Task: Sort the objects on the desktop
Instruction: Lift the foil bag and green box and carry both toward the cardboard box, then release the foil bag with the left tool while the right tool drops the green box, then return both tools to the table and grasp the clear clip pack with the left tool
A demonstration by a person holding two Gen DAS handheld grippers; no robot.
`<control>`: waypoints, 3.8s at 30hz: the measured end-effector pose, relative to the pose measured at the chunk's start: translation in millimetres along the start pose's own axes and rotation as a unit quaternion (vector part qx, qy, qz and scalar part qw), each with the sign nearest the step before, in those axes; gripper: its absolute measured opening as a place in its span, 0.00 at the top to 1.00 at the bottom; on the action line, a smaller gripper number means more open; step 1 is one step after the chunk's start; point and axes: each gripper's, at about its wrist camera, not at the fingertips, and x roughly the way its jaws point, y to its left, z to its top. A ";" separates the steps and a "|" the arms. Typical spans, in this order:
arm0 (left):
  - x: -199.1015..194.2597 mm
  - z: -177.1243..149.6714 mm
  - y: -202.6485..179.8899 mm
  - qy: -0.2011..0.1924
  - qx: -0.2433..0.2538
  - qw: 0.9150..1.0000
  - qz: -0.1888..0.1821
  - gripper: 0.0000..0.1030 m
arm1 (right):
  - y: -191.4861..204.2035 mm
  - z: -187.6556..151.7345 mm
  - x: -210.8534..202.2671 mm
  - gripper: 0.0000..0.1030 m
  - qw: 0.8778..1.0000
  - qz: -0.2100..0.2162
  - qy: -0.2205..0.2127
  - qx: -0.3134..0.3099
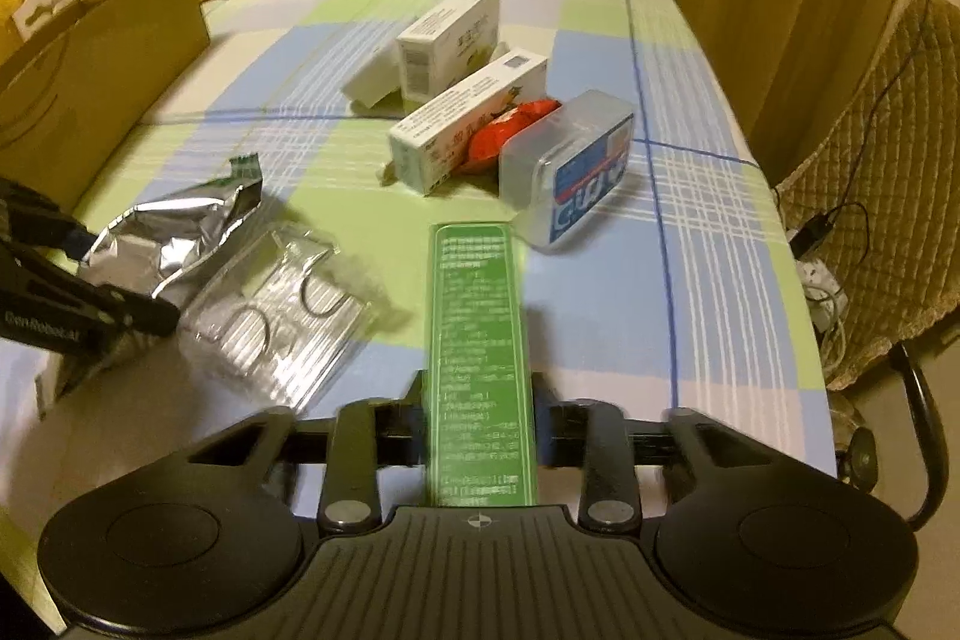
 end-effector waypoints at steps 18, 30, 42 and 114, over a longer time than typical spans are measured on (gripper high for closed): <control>-80.2 0.4 3.7 -0.041 -0.001 0.999 0.015 0.57 | 25.6 26.5 -68.1 0.74 0.998 0.013 -0.067 0.008; -195.5 3.8 87.6 -0.106 -0.046 0.990 0.076 0.57 | 130.3 119.7 -107.8 0.74 0.985 0.092 -0.140 -0.042; -210.9 -13.4 226.6 -0.084 -0.096 0.980 0.151 0.57 | 276.5 203.1 -54.1 0.74 0.970 0.201 -0.131 -0.047; -151.5 -35.2 -20.9 -0.129 -0.067 0.989 0.011 0.03 | -14.9 -24.9 -151.3 0.03 0.981 0.001 -0.127 0.148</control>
